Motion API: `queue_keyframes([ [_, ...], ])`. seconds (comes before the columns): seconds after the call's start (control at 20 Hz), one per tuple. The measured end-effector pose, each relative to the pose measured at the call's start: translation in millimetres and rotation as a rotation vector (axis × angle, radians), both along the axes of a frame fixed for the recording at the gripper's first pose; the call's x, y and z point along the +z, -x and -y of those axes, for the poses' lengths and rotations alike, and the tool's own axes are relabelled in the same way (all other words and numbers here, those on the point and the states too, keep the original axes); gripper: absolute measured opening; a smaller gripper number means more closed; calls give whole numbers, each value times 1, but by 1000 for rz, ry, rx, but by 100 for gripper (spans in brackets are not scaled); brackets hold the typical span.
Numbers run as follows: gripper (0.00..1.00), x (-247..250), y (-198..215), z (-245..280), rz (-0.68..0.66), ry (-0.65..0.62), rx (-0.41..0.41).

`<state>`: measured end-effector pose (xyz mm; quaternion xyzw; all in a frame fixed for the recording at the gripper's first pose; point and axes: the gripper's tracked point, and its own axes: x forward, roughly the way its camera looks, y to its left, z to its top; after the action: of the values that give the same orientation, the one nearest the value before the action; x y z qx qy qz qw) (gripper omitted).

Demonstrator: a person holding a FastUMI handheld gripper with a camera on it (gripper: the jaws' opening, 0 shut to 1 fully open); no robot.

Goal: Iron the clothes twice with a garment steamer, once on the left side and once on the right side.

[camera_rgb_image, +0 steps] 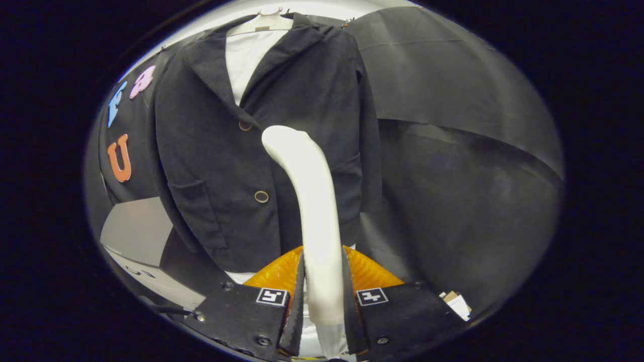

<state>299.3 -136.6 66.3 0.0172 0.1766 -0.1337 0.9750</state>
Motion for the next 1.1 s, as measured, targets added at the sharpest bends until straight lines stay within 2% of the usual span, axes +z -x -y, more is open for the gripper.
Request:
queue_keyframes([
  [1.1, 37, -91, 3, 8, -167, -44, -10],
])
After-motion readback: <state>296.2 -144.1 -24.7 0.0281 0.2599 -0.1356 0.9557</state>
